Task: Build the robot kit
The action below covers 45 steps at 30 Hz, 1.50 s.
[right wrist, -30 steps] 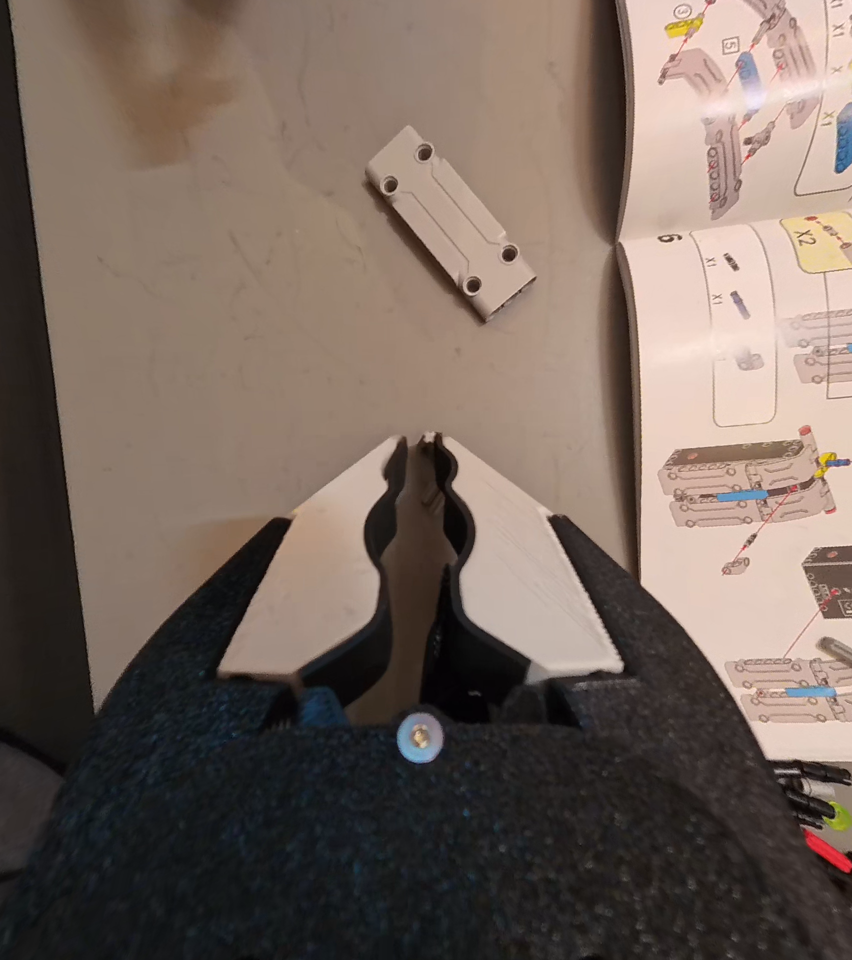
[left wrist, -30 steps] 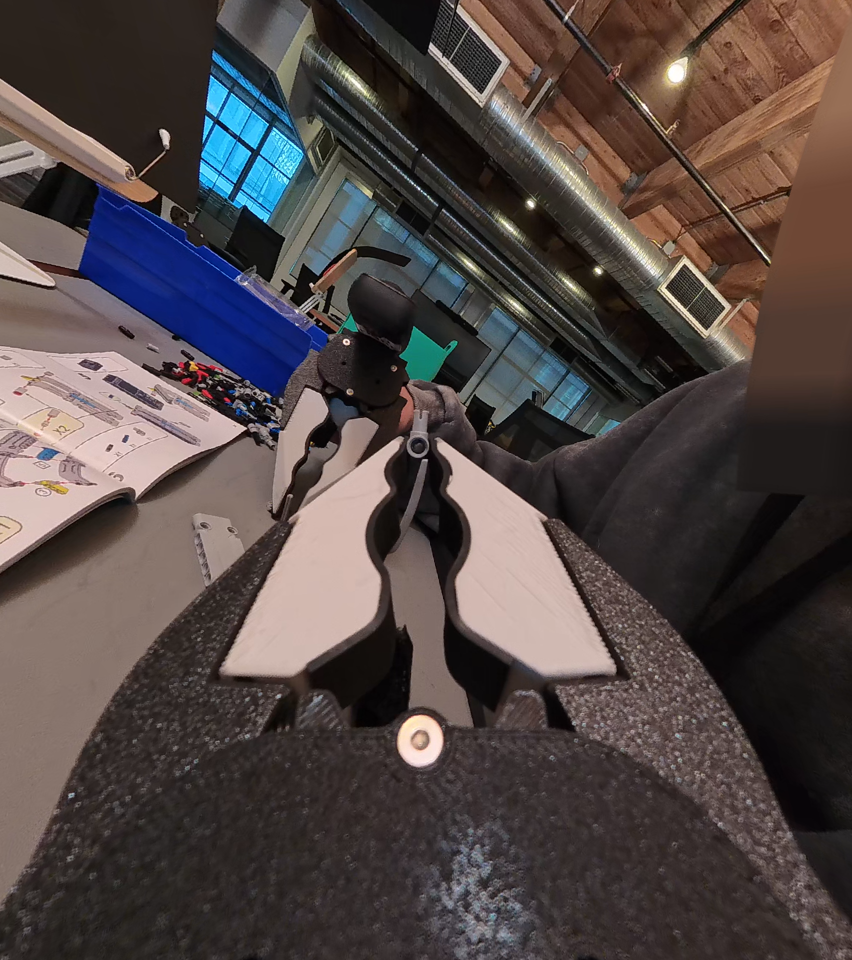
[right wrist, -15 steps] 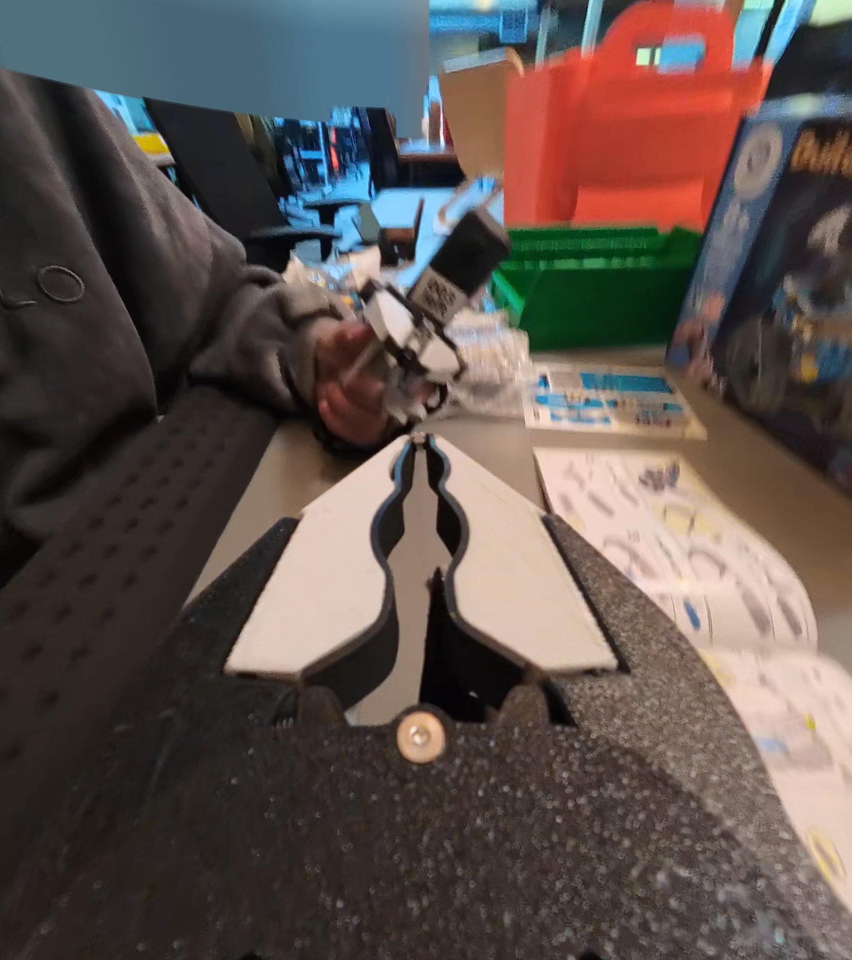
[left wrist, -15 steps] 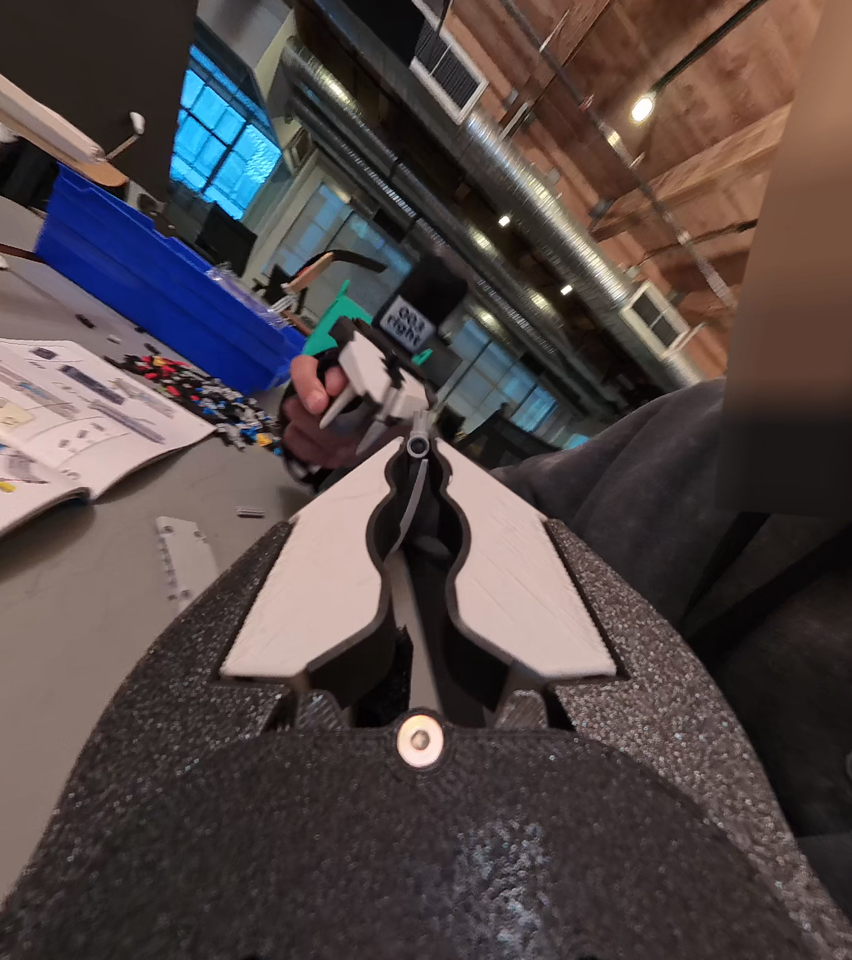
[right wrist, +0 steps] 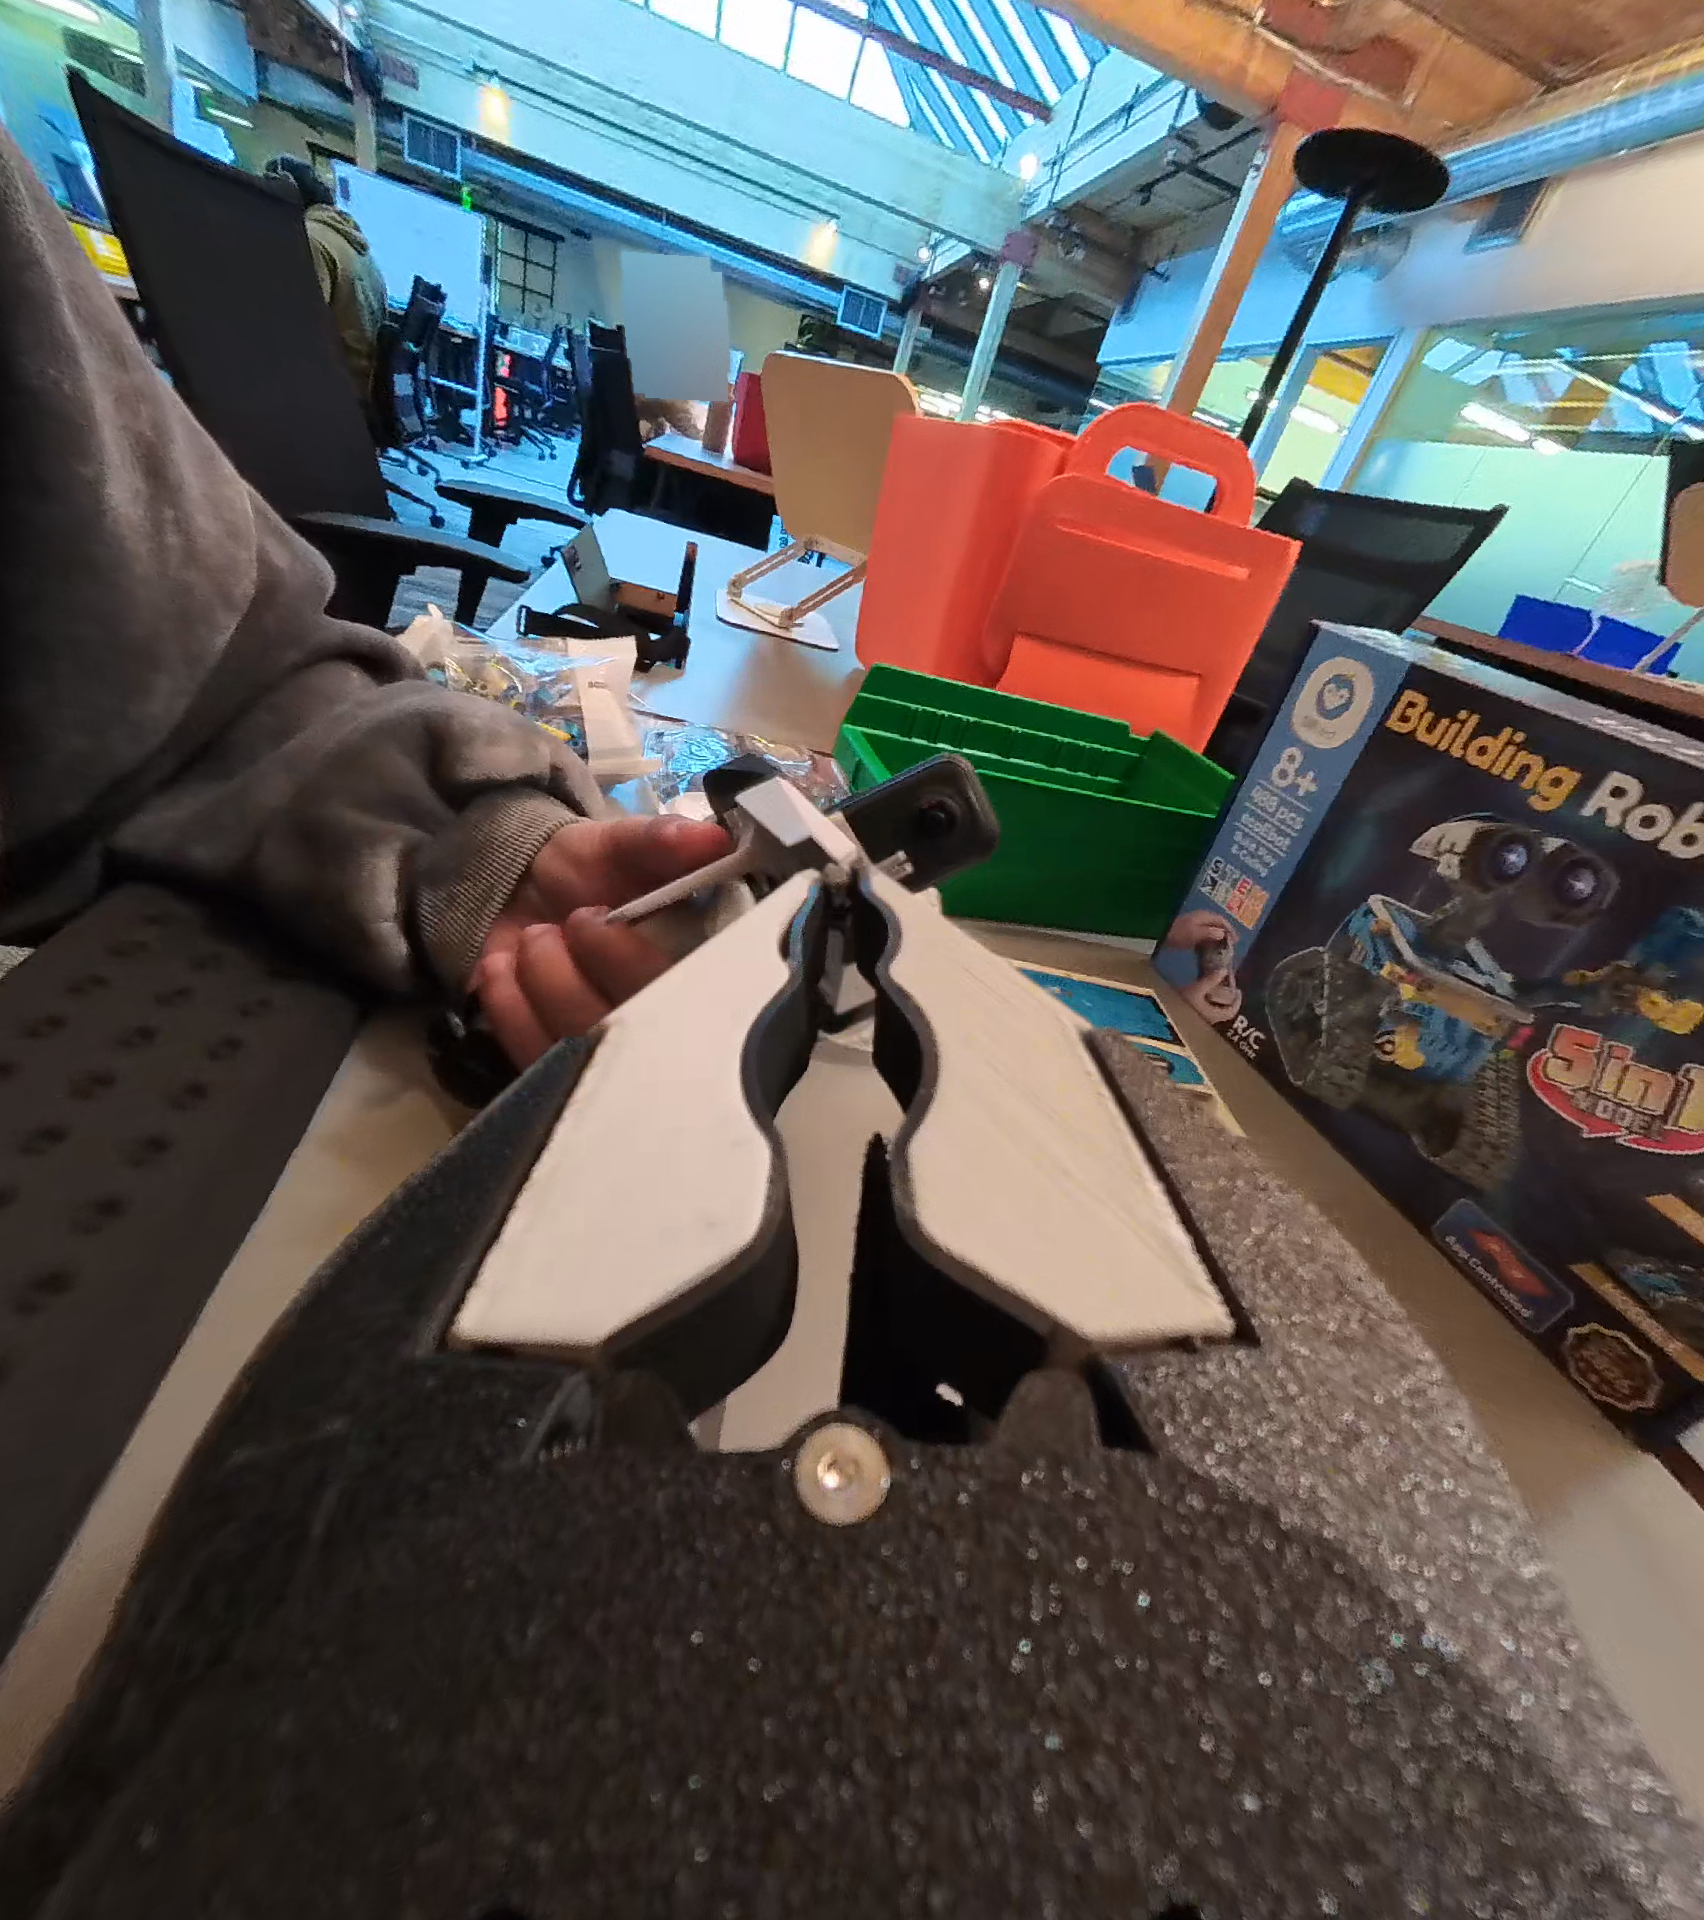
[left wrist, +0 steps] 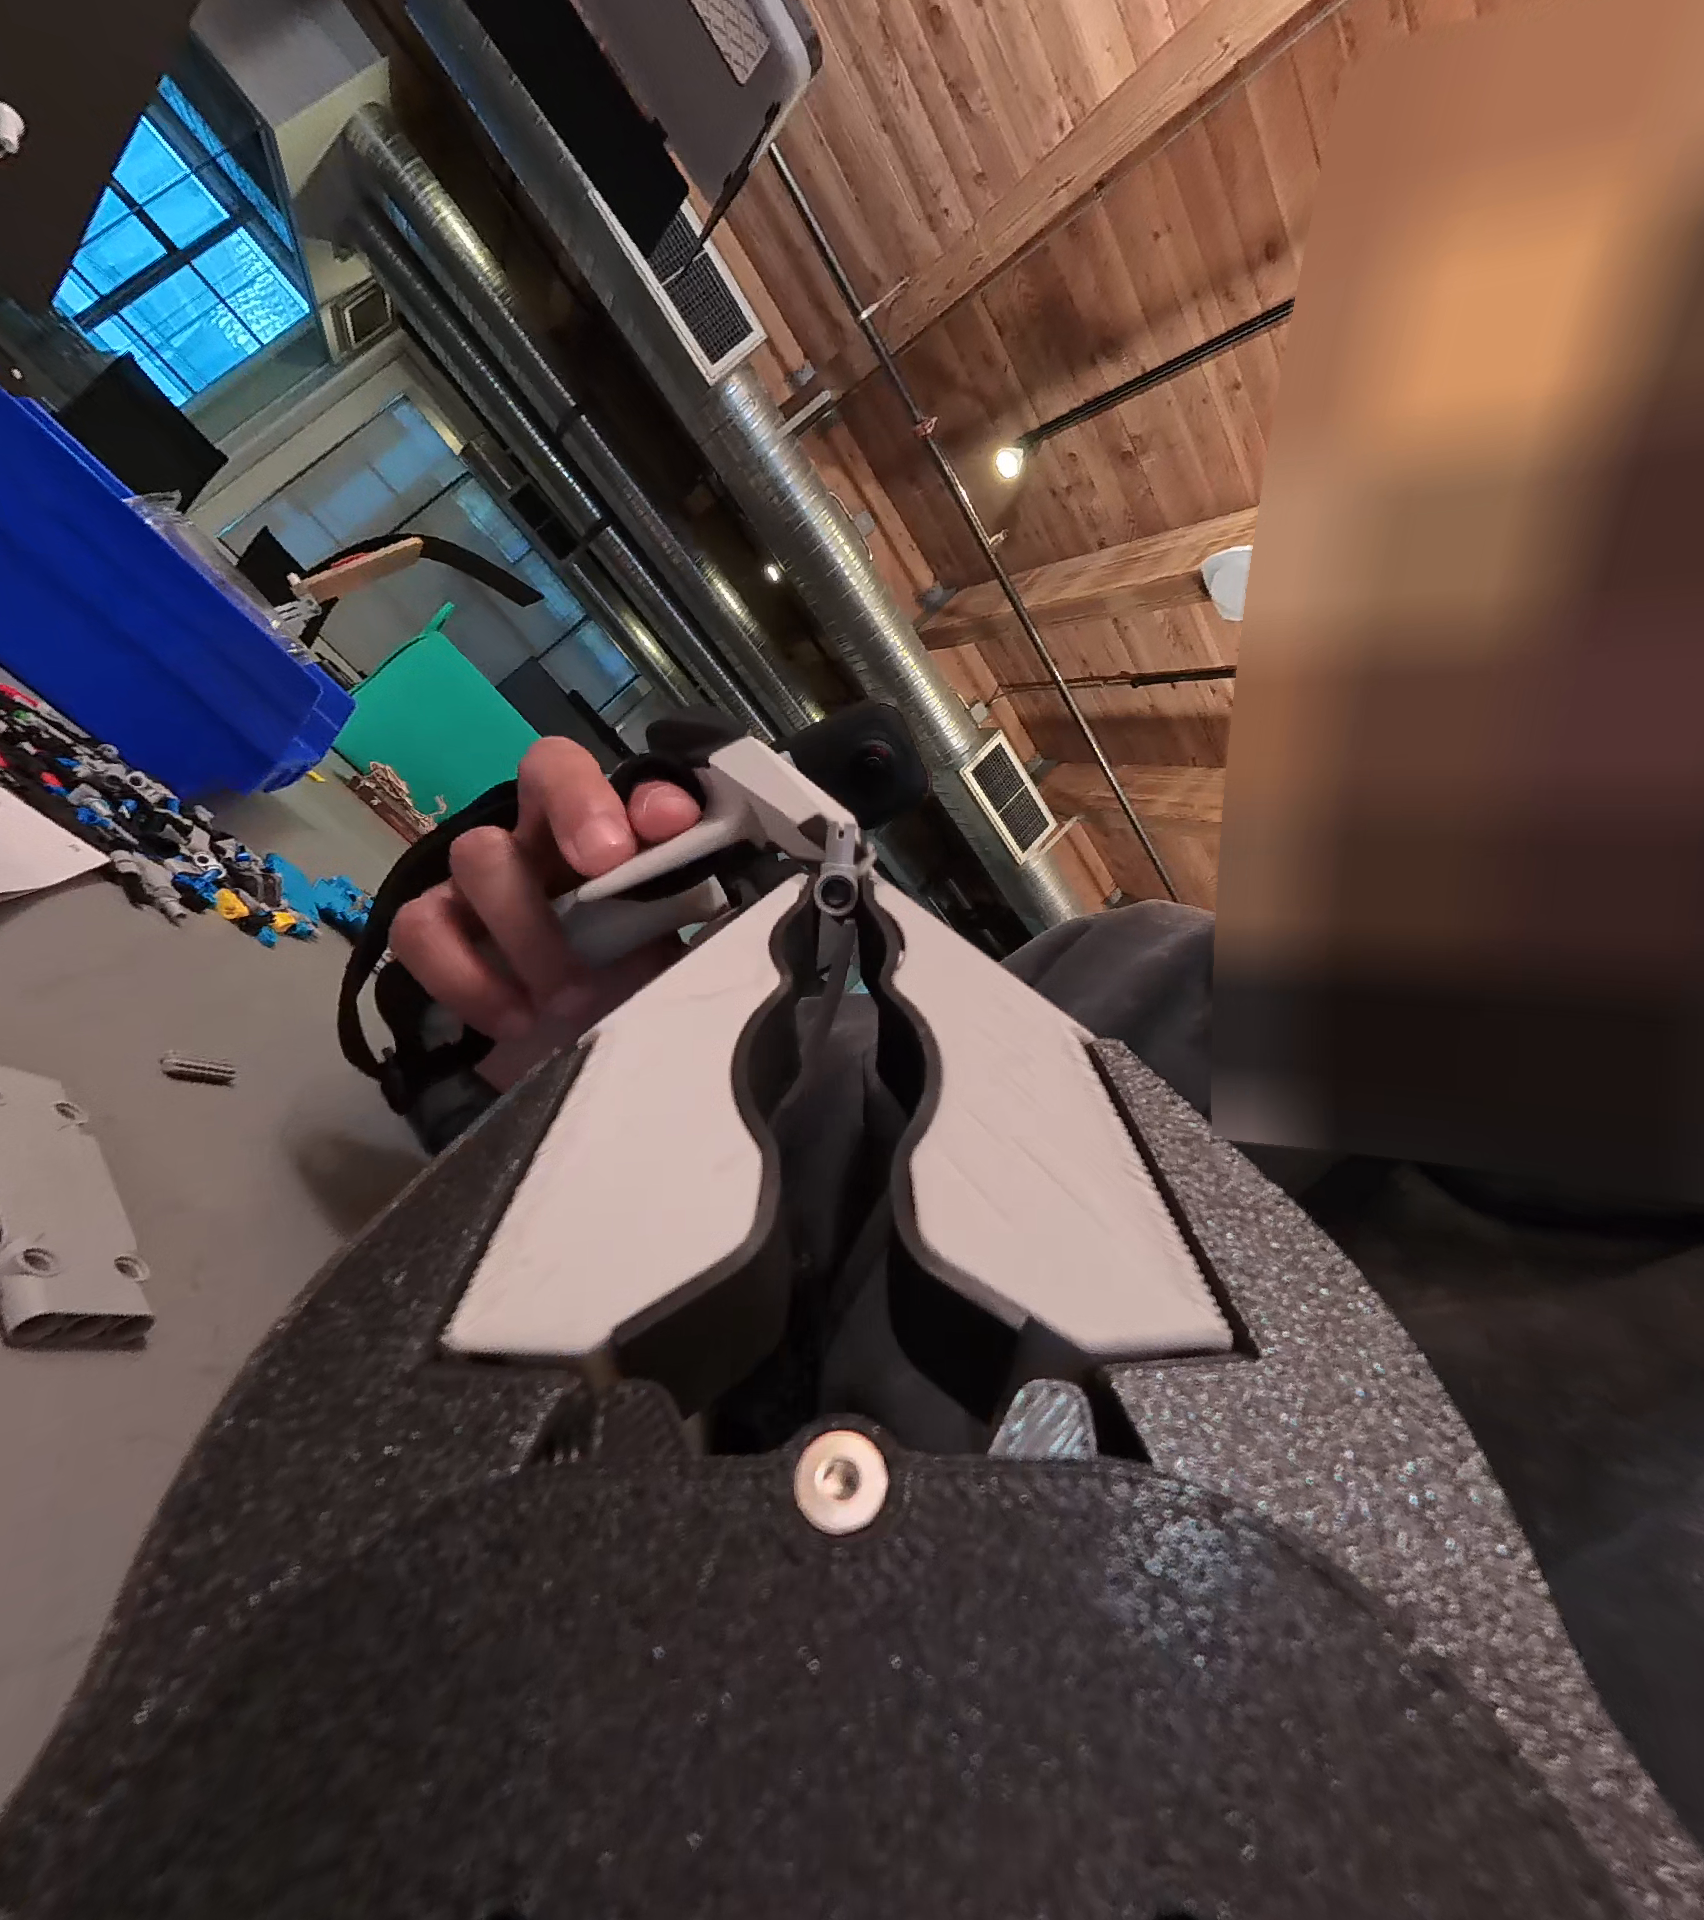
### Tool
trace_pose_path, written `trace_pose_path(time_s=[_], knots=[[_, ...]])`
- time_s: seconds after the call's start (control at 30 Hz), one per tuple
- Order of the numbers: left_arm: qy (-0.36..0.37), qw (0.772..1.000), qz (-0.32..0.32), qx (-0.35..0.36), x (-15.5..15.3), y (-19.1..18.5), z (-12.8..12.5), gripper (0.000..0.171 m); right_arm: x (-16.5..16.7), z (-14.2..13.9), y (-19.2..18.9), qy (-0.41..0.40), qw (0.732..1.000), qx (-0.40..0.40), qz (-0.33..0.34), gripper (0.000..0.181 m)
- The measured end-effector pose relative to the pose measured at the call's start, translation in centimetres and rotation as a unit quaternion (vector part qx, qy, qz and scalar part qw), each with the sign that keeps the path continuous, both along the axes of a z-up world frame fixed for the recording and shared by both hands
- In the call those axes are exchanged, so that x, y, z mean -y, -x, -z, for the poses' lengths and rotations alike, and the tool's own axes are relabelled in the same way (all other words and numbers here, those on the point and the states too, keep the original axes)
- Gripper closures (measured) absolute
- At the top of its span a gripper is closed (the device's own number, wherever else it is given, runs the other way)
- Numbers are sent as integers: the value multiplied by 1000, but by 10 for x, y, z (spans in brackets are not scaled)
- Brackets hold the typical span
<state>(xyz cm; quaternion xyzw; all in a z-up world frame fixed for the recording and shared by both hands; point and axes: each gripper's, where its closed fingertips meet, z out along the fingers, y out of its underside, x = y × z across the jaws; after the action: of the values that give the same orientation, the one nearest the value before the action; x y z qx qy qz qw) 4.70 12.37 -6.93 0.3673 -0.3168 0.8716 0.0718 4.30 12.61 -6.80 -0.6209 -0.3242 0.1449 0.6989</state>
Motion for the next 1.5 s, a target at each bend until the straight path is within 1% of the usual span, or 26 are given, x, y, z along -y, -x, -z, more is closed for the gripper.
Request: trace_pose_path(time_s=[0.1,0.2,0.3,0.33,0.37,0.4,0.43,0.47,0.5,0.53,0.57,0.63,0.7,0.93,1.13,1.3,1.5], knots=[[10,1000,0,-1,-3,0,-1,166,-3,3,2,-1,1000,11,6,178],[6,1000,1,-2,-1,0,0,166,-2,3,1,4,1000,6,1,178],[2,1000,-6,-8,-3,-2,2,166,-1,3,-3,9,1000,20,5,178],[-4,1000,-16,-13,-5,-4,5,166,3,3,-8,22,999,29,-1,178],[-13,999,-30,-21,-8,-6,8,166,7,9,-14,58,997,38,-15,179],[-23,998,-43,-27,-10,-7,11,166,14,26,-20,128,990,48,-41,179],[-32,998,-52,-31,-11,-8,13,166,27,56,-28,232,967,73,-74,178],[-41,997,-56,-34,-11,-8,14,166,40,88,-44,324,936,111,-74,178],[-50,996,-58,-37,-10,-9,16,166,46,113,-64,361,919,152,-46,178],[-60,996,-59,-39,-8,-10,18,166,52,129,-78,373,908,189,-29,178],[-69,995,-58,-40,-6,-11,19,166,61,140,-86,391,895,211,-29,178],[-78,995,-53,-43,-2,-11,22,166,73,148,-91,420,881,215,-35,178],[-83,994,-50,-44,0,-12,23,166,76,149,-93,434,875,209,-39,178],[-110,992,-40,-40,10,-11,25,166,79,164,-101,449,862,233,-32,178],[-108,993,-37,-38,11,-9,24,166,78,165,-101,440,863,245,-30,178],[-107,993,-35,-38,11,-9,24,166,78,165,-103,444,862,244,-25,172],[-108,993,-32,-37,12,-9,24,166,79,164,-102,442,863,243,-31,174]])
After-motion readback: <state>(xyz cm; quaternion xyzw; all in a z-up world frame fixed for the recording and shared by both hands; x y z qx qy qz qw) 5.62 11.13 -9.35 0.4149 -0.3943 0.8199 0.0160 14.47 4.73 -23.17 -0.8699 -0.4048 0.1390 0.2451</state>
